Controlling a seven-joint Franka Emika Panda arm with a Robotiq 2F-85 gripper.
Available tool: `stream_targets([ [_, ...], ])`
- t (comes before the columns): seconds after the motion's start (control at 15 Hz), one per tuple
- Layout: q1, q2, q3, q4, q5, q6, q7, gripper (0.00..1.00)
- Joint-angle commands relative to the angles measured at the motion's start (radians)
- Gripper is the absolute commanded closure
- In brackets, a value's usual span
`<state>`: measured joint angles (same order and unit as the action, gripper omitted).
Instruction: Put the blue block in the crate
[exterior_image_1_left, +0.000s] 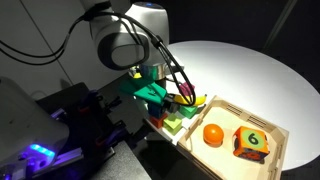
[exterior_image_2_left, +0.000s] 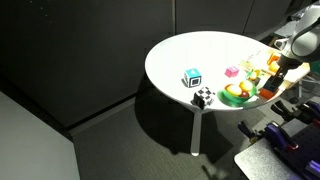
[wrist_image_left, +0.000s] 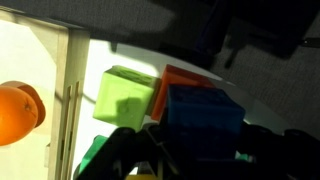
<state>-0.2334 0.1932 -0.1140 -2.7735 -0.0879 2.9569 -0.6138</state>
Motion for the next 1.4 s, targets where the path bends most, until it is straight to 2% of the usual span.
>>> stream_targets([
  [0.0,-0.042,-0.041,0.004,0.001,-0.014,-0.026,-0.013,0.73],
  [0.47,-0.094,-0.121,-0.006,0.003,0.041,-0.108,-0.048,0.73],
  [0.93,-0.088,-0.117,-0.067,0.088,0.063,-0.132,-0.043,0.73],
  [1.33,-0.083,-0.093,-0.069,0.176,0.107,-0.151,-0.035,0.73],
])
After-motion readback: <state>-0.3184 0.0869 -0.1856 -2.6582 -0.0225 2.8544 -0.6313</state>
